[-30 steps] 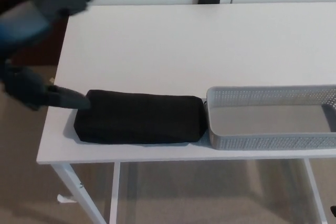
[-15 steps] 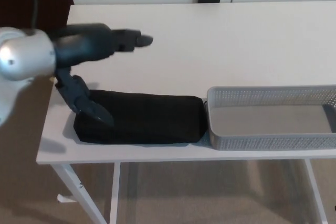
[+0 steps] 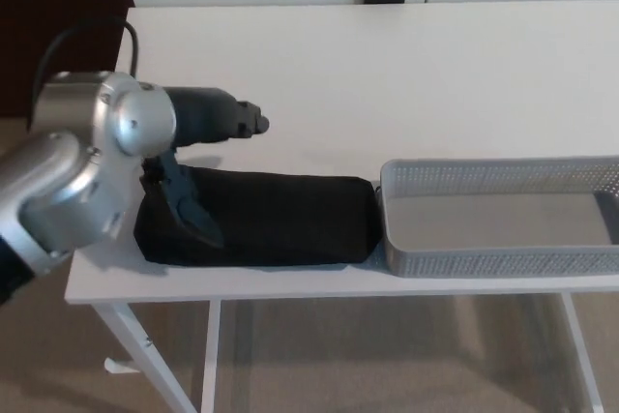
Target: The robot walk towards a table in front and pick up a black pencil case on the left hand side and put the pencil case into a small container on the right hand side
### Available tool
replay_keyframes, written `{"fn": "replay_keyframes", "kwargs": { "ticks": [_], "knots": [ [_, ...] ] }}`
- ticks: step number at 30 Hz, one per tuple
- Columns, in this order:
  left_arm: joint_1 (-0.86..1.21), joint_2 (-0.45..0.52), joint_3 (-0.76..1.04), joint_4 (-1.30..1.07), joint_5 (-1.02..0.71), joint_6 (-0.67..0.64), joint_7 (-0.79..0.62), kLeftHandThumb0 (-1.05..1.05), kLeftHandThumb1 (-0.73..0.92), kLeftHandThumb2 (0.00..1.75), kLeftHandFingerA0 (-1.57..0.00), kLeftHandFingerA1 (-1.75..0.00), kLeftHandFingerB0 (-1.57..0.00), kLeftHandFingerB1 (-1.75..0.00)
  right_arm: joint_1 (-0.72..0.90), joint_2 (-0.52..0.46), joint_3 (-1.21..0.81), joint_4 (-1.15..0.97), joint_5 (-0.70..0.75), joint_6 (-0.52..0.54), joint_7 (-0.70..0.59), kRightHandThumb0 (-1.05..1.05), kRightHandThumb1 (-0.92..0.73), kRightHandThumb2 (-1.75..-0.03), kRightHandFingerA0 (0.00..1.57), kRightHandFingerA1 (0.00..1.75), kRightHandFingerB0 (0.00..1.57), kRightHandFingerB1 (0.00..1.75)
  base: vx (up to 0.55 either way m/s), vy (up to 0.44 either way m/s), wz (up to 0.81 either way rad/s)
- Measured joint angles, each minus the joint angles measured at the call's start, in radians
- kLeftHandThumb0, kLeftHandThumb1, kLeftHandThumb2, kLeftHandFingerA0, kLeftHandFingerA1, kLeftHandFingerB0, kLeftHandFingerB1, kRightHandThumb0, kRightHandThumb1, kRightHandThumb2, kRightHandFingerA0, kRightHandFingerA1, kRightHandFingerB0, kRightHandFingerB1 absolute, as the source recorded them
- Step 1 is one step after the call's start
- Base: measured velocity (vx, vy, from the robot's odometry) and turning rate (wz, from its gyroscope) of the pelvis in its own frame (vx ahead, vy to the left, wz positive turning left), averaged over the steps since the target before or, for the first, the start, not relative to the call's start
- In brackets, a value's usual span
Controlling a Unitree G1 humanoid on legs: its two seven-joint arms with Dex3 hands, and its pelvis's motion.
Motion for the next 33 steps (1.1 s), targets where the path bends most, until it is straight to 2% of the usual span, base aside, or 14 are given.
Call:
{"fn": "replay_keyframes", "kwargs": {
  "ticks": [1,2,4,5,8,9,17,20,21,25,26,27,33],
  "knots": [
    [0.0,-0.007,-0.001,0.005,0.008,0.0,-0.002,-0.44,0.4,0.73,0.0,-0.06,0.0,-0.01,0.001,0.0,0.0,-0.002,0.0,0.002,0.0,-0.28,-0.56,-0.57,0.58,0.4,0.44,0.37,0.0,0.0,0.0],
    [0.0,-0.019,-0.002,0.016,0.018,0.001,-0.007,-0.44,0.37,0.74,0.0,-0.1,0.0,-0.05,0.002,0.0,-0.001,-0.005,0.0,0.004,0.001,-0.29,-0.56,-0.57,0.59,0.4,0.45,0.37,0.0,0.0,0.0],
    [0.0,-0.042,-0.004,0.035,0.034,0.006,-0.014,-0.47,0.38,0.76,0.0,-0.06,0.0,-0.04,0.004,0.0,-0.002,-0.008,0.0,0.006,0.002,-0.28,-0.56,-0.57,0.59,0.4,0.44,0.37,0.0,0.0,0.0],
    [0.0,-0.057,-0.007,0.051,0.046,0.009,-0.018,-0.59,0.27,0.52,0.0,0.0,0.0,0.0,0.004,0.0,-0.003,-0.01,-0.001,0.009,0.001,-0.27,-0.55,-0.57,0.59,0.4,0.45,0.37,0.0,0.0,0.0],
    [-0.001,-0.102,-0.012,0.094,0.068,0.018,-0.031,-0.64,0.26,0.54,0.0,0.0,0.0,0.0,0.004,0.0,-0.006,-0.019,-0.001,0.02,0.001,-0.28,-0.56,-0.57,0.58,0.39,0.45,0.37,0.0,0.0,0.0],
    [-0.001,-0.112,-0.014,0.104,0.073,0.021,-0.035,-0.67,0.26,0.54,0.0,0.0,0.0,0.0,0.004,0.0,-0.006,-0.02,-0.002,0.022,0.001,-0.36,-0.48,-0.68,0.53,0.47,0.41,0.44,0.0,0.0,0.0],
    [-0.019,-0.194,-0.057,0.217,0.136,0.039,-0.079,-0.77,0.27,0.58,0.0,0.0,0.0,0.0,0.004,0.0,-0.006,-0.034,-0.004,0.043,0.001,-0.35,-0.47,-0.67,0.53,0.47,0.42,0.44,0.0,0.0,0.0],
    [-0.021,-0.203,-0.069,0.25,0.161,0.038,-0.088,-0.79,0.28,0.58,0.0,0.0,0.0,0.0,0.004,0.0,-0.007,-0.041,-0.005,0.054,0.001,-0.35,-0.47,-0.67,0.53,0.47,0.42,0.44,0.0,0.0,0.0],
    [-0.022,-0.205,-0.073,0.259,0.167,0.038,-0.09,-0.78,0.28,0.58,0.0,0.0,0.0,0.0,0.004,0.0,-0.007,-0.043,-0.004,0.057,0.001,-0.28,-0.55,-0.57,0.59,0.4,0.45,0.37,0.0,0.0,0.0],
    [-0.024,-0.212,-0.081,0.298,0.189,0.033,-0.102,-0.77,0.28,0.57,0.0,0.0,0.0,0.0,0.004,0.0,-0.007,-0.046,-0.004,0.06,0.001,-0.28,-0.55,-0.57,0.57,0.39,0.44,0.36,0.0,0.0,0.0],
    [-0.024,-0.214,-0.081,0.305,0.194,0.033,-0.104,-0.76,0.29,0.57,0.0,0.0,0.0,0.0,0.004,0.0,-0.007,-0.046,-0.004,0.06,0.001,-0.35,-0.48,-0.67,0.51,0.47,0.4,0.44,0.0,0.0,0.0],
    [-0.024,-0.214,-0.081,0.307,0.202,0.033,-0.107,-0.75,0.3,0.57,0.0,0.0,0.0,0.0,0.004,0.0,-0.007,-0.046,-0.004,0.06,0.001,-0.27,-0.55,-0.57,0.56,0.39,0.43,0.36,0.0,0.0,0.0],
    [-0.024,-0.208,-0.082,0.295,0.248,0.036,-0.118,-0.74,0.32,0.56,0.0,0.0,0.0,0.0,0.003,0.0,-0.008,-0.051,-0.004,0.061,0.001,-0.28,-0.54,-0.57,0.57,0.39,0.44,0.36,0.0,0.0,0.0]
  ]
}}
